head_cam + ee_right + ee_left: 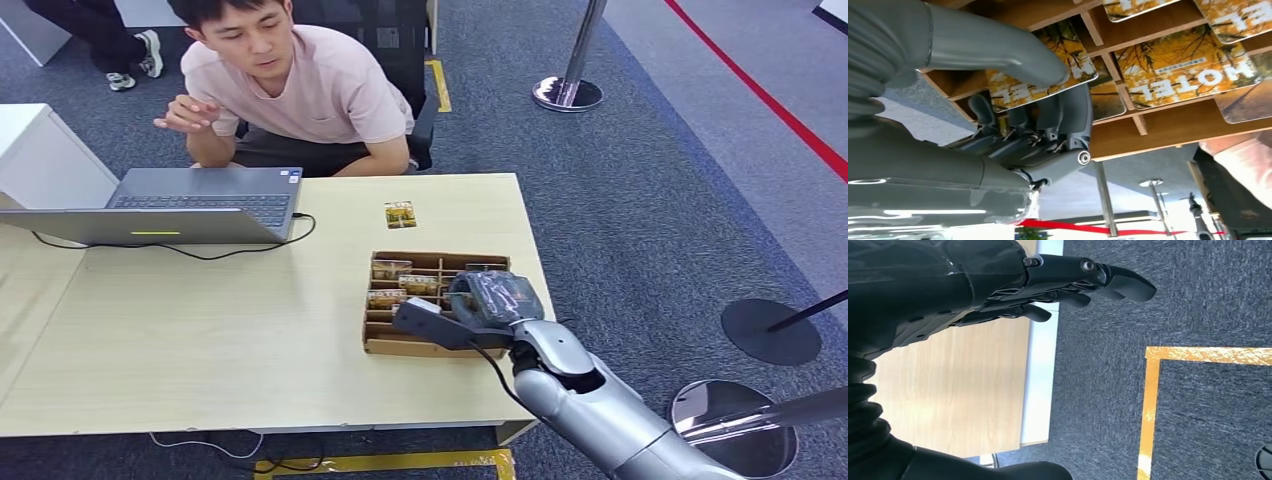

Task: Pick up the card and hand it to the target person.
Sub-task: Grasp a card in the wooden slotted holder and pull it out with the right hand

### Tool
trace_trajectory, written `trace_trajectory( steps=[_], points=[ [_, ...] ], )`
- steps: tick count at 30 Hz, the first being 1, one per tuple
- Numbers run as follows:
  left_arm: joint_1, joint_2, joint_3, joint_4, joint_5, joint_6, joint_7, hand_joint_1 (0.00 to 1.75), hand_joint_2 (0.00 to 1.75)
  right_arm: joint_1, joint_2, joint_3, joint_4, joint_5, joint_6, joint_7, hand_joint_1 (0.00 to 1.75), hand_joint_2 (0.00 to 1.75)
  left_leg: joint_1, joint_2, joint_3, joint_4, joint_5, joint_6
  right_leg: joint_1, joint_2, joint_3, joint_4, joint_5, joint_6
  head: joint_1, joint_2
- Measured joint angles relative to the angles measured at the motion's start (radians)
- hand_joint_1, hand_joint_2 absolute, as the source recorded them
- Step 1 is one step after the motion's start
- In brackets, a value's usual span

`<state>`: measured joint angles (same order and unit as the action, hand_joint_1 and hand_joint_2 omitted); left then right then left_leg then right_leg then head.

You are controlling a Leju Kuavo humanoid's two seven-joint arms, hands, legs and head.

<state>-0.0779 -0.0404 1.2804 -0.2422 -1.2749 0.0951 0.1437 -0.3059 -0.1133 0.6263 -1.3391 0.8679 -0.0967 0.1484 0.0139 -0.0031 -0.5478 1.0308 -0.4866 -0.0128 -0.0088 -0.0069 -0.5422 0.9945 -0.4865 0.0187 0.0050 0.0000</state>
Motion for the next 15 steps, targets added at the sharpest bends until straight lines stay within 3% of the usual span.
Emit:
trace_trajectory(
  steps=[15],
  points=[
    [0.0,0.0,0.0,0.0,-0.011,0.031,-0.016,0.0,1.75,0.001,0.005,0.002,0.002,0.003,-0.014,-0.002,1.66,1.75,0.0,0.0,0.0,0.0,0.0,0.0,0.0,0.0,0.0,0.0,0.0,0.0,0.0,0.0]
  ],
)
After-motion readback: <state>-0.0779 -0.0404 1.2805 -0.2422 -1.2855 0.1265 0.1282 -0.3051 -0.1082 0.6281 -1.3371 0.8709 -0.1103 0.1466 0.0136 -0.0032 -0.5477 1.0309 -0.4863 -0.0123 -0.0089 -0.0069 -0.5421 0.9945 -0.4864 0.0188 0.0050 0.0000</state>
